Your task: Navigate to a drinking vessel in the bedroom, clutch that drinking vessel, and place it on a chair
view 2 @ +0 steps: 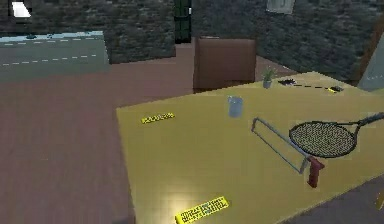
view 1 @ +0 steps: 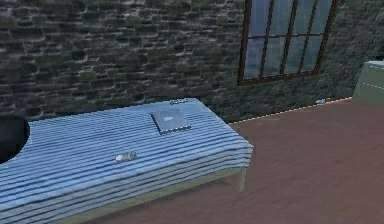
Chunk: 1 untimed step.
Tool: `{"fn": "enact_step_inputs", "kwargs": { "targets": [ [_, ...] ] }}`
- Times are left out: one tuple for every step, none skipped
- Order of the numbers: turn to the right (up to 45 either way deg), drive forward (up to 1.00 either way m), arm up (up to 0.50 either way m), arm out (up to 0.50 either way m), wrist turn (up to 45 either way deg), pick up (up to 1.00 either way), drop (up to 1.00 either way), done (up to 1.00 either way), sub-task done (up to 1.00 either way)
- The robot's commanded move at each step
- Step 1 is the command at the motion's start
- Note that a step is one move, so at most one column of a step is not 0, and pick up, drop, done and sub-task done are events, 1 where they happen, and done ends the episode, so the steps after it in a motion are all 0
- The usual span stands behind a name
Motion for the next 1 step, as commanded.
{"fn": "enact_step_inputs", "kwargs": {
  "targets": [
    [6.0, 0.00, 0.00, 0.00, 0.0, 0.00, 0.00, 0.00, 0.00]
  ]
}}
